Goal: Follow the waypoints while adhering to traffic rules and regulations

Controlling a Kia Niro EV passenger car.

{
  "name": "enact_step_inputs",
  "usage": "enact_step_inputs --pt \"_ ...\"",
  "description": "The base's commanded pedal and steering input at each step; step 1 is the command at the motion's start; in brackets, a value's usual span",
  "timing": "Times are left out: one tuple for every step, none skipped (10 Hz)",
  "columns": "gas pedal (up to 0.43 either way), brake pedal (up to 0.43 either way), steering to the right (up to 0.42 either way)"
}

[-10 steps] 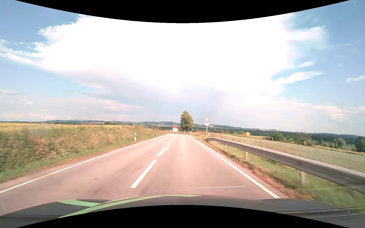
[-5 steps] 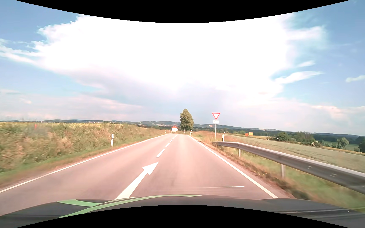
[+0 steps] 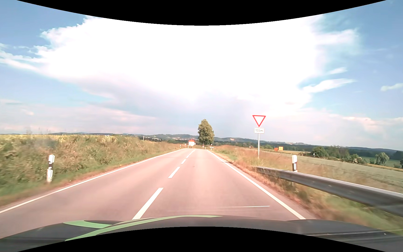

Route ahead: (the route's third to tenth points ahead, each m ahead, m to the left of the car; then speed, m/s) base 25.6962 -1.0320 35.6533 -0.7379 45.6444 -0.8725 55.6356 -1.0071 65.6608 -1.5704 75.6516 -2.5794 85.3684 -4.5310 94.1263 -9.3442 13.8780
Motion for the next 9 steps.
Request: enact_step_inputs --pt "0.039 0.0 0.003" --pt "0.039 0.0 0.003" --pt "0.039 0.0 0.002" --pt "0.039 0.0 0.003" --pt "0.047 0.0 0.002" --pt "0.047 0.0 0.001" --pt "0.047 0.0 -0.001" --pt "0.047 0.0 -0.002" --pt "0.047 0.0 -0.001"
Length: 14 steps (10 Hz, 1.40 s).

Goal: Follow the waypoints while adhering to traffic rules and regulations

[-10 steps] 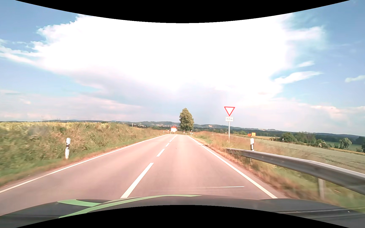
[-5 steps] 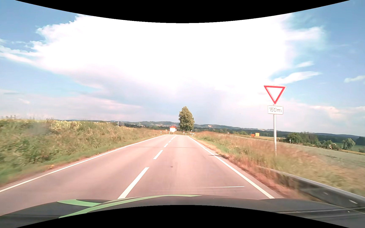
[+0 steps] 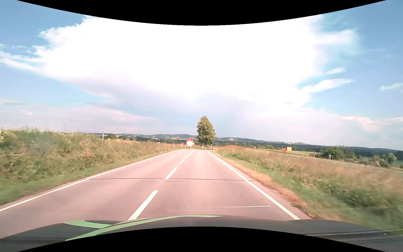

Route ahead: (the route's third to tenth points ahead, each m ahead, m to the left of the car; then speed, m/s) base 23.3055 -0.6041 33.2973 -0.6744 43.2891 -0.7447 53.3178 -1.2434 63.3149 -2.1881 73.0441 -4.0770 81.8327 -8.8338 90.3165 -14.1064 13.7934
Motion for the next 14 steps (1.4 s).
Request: enact_step_inputs --pt "0.047 0.0 -0.002" --pt "0.047 0.0 -0.001" --pt "0.047 0.0 -0.001" --pt "0.039 0.0 -0.001" --pt "0.039 0.0 -0.002" --pt "0.039 0.0 -0.001" --pt "0.028 0.0 0.0" --pt "0.02 0.0 0.0" --pt "0.0 0.0 0.0" --pt "0.0 0.0 0.001" --pt "0.0 0.0 0.002" --pt "0.0 0.0 0.001" --pt "0.0 0.0 0.001" --pt "0.0 0.0 0.0"
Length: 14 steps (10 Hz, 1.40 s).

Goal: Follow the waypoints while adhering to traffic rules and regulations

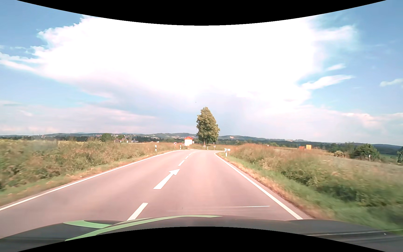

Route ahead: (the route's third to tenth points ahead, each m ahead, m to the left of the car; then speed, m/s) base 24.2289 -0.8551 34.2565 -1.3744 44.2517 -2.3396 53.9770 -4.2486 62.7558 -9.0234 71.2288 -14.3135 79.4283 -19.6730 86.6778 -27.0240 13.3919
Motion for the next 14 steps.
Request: enact_step_inputs --pt "0.0 0.0 0.0" --pt "0.0 0.0 0.0" --pt "0.0 0.0 0.001" --pt "0.0 0.0 0.001" --pt "0.0 0.0 0.0" --pt "0.0 0.0 0.0" --pt "0.0 0.0 0.001" --pt "0.0 0.0 0.001" --pt "0.0 0.0 0.002" --pt "0.0 0.0 0.003" --pt "0.0 0.0 0.003" --pt "0.0 0.0 0.003" --pt "0.0 0.0 0.004" --pt "0.0 0.0 0.005"
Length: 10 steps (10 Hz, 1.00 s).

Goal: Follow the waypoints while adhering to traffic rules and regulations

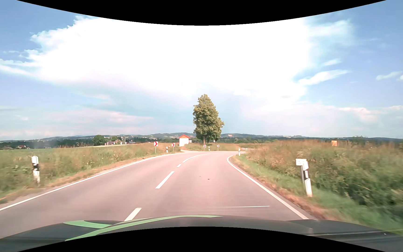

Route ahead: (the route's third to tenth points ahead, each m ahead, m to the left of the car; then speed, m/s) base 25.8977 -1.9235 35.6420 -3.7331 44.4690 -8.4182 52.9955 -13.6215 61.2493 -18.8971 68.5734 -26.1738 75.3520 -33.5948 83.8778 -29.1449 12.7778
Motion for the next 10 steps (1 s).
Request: enact_step_inputs --pt "0.0 0.0 0.006" --pt "0.0 0.0 0.012" --pt "0.0 0.0 0.015" --pt "0.0 0.0 0.018" --pt "0.0 0.0 0.018" --pt "0.0 0.0 0.018" --pt "0.0 0.006 0.022" --pt "0.0 0.024 0.026" --pt "0.0 0.03 0.029" --pt "0.0 0.03 0.031"
